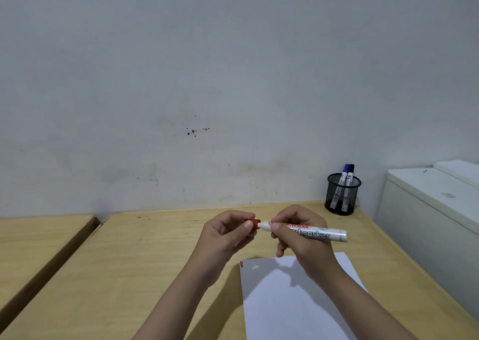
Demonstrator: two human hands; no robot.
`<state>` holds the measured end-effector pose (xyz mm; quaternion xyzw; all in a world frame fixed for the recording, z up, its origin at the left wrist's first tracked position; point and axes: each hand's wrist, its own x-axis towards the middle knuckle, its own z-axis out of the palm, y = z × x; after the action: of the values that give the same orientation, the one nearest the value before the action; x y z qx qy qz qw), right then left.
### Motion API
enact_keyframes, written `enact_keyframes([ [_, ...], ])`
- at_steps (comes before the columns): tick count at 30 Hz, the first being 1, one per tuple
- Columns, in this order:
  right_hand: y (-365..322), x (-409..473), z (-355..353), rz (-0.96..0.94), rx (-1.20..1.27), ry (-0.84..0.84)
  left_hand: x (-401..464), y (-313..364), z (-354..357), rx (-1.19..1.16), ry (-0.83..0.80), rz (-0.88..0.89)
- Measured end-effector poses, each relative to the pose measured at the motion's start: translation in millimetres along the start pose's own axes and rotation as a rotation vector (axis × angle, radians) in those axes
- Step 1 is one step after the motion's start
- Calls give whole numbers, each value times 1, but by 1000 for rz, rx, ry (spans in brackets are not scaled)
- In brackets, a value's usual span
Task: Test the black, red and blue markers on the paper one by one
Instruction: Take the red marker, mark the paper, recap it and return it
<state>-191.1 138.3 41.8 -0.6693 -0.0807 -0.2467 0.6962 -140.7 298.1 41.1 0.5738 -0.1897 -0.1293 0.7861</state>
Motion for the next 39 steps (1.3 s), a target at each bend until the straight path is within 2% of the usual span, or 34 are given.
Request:
enact_keyframes([
  [6, -23, -9, 4, 25, -11, -24, -18, 16, 3, 31, -15, 78],
  [16, -53, -37, 18, -98, 117, 2, -49, 48, 14, 272, 21, 475],
  [21, -58, -46, 20, -116, 164, -18, -59, 41, 19, 255, 37, 562],
  [24, -53, -45, 17, 9, 264, -76, -59, 38, 21, 267, 52, 545],
  [26, -47, -41, 16, 159, 401, -86, -51, 35, 24, 303, 95, 518],
  [28, -44, -38, 13, 322, 424, -109, -41, 29, 28, 356, 129, 490],
  [30, -44, -38, 7, 381, 240, -139, -31, 23, 30, 429, 149, 484],
  [31, -43, -38, 3, 326, 92, -122, -27, 20, 30, 459, 158, 485],
  [34, -41, -30, -22, -64, -360, 46, -14, 15, 31, 506, 179, 471],
  [36, -37, -18, -40, -329, -675, 41, -7, 13, 37, 527, 169, 459],
  [39, -25, -4, -57, -411, -913, -57, 5, 7, 51, 540, 124, 426],
])
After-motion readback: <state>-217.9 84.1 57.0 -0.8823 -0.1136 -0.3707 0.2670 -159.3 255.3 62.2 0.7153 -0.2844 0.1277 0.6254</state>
